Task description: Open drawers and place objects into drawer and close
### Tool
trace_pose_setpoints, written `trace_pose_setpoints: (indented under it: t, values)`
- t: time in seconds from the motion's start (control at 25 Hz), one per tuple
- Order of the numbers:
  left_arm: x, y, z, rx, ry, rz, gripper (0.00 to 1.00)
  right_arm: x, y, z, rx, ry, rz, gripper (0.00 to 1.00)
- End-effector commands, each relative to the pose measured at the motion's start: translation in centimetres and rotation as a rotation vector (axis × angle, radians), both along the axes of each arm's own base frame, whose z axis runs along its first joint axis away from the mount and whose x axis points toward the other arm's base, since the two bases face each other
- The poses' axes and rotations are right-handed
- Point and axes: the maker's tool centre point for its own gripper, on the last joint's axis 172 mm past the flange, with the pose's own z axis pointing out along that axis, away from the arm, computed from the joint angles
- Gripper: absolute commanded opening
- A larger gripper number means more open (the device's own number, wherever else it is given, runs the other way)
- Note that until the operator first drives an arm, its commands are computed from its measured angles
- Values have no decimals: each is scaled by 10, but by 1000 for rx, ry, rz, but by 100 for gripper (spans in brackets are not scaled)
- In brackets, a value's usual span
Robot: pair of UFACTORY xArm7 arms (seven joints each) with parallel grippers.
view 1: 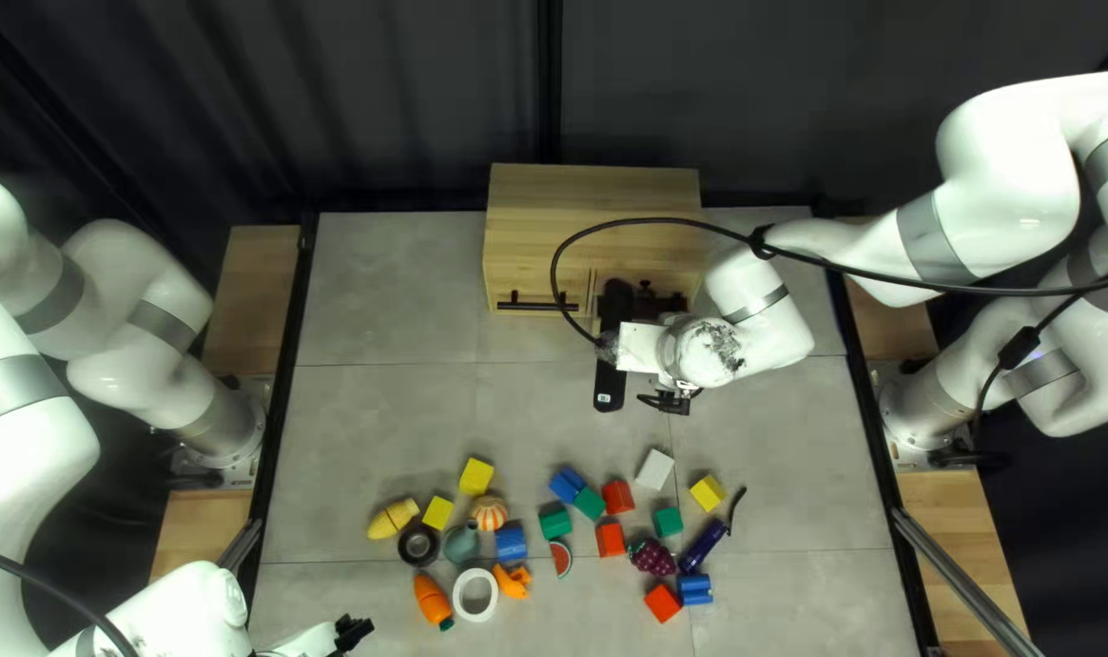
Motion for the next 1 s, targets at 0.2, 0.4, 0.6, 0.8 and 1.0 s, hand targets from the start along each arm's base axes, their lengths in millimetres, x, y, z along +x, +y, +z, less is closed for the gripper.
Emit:
trace_pose_setpoints:
  t: [0.2, 0.4, 0.6, 0.8, 1.0]
  values:
    - [0, 0, 0, 0, 0, 0, 100, 1, -4, -1, -13, 24, 15, 100]
    - [0, 0, 0, 0, 0, 0, 100, -2, -12, -2, -24, 42, 31, 100]
    - [0, 0, 0, 0, 0, 0, 100, -4, -18, -2, -33, 53, 40, 100]
    - [0, 0, 0, 0, 0, 0, 100, -6, -23, -8, -29, 52, 34, 100]
    - [0, 0, 0, 0, 0, 0, 100, -6, -23, -8, -25, 45, 34, 100]
